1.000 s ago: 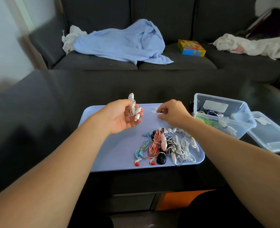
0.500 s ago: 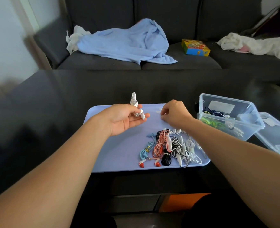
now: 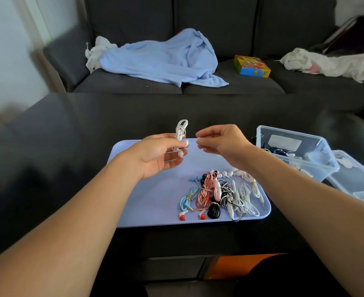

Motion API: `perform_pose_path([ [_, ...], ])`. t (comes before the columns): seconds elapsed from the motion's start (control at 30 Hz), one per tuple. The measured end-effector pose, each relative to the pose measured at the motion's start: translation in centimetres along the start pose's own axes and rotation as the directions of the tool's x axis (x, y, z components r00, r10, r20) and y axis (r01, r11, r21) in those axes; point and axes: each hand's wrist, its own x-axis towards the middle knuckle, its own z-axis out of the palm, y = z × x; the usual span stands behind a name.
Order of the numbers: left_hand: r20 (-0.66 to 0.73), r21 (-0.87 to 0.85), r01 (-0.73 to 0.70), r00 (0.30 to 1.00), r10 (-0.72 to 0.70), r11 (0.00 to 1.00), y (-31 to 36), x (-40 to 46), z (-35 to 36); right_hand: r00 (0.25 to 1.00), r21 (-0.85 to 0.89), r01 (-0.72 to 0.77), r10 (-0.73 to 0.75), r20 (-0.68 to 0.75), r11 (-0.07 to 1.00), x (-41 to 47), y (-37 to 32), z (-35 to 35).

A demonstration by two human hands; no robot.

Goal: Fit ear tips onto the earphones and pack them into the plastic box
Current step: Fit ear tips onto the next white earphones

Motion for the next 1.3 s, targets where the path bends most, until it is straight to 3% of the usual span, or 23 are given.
perform_pose_path([
  [0.07,-0.006,0.022,-0.003,1.000,0.003,1.000,0.0,0.1,0.0,0.995,0.166,-0.037,0.020,0.100,0.985,-0.6,-0.5,-0.1],
  [0.17,-0.015,0.024,-0.001,1.000,0.001,1.000,0.0,0.2,0.1,0.974,0.271,-0.105,0.044,0.222,0.957,-0.9,-0.7,-0.1],
  [0.4,0.004,0.082,-0.010,1.000,0.010,0.997,0.2,0.1,0.2,0.948,0.447,-0.209,0.068,0.312,0.870,-1.2,-0.9,0.2],
  [0.57,0.001,0.119,-0.043,0.999,0.044,0.992,0.1,0.2,0.0,0.944,0.475,-0.246,0.097,0.317,0.845,-1.2,-1.1,-0.4],
  [0.83,0.050,-0.023,-0.123,0.991,0.124,0.992,0.1,0.3,0.5,0.934,0.504,-0.263,0.086,0.347,0.823,-1.5,-1.1,-0.2],
  [0.97,0.045,-0.005,-0.128,0.991,0.129,0.992,0.2,0.4,0.7,0.919,0.516,-0.288,0.082,0.385,0.807,-1.7,-1.3,-0.5],
  [1.3,0.076,-0.060,-0.105,0.991,0.109,0.993,0.1,0.5,0.7,0.930,0.440,-0.268,0.112,0.350,0.857,-1.8,-1.5,-0.8],
])
